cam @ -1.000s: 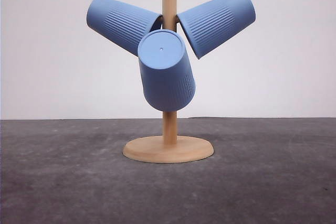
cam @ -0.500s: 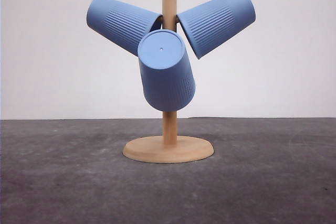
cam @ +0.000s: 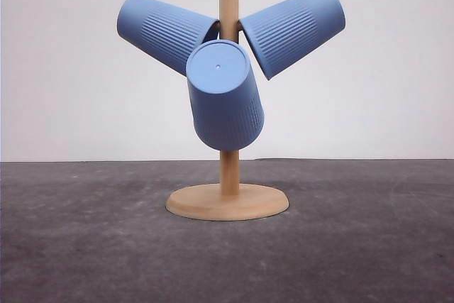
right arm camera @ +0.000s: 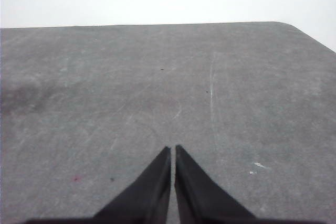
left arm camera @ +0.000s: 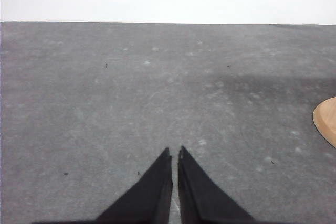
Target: Place three cups
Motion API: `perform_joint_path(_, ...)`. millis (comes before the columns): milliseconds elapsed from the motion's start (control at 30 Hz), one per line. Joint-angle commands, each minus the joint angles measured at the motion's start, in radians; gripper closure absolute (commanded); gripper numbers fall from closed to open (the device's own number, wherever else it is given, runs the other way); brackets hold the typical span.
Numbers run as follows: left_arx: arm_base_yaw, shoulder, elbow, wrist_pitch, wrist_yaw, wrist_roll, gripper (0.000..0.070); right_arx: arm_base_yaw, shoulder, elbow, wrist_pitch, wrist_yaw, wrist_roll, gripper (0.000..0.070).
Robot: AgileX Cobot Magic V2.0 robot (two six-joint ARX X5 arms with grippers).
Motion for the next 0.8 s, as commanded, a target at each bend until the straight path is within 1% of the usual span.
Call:
perform_joint_path(0, 0.001, 0.0, -0.014, -0.005, -0.005, 0.009, 0.07, 0.0, 0.0, -0.002, 0.007, 0.003, -0.003, 0.0688)
perform_joint_path(767, 0.001, 0.0, -0.014, -0.005, -0.005, 0.009, 0.07, 0.0, 0.0, -0.002, 0.007, 0.003, -0.003, 0.0688)
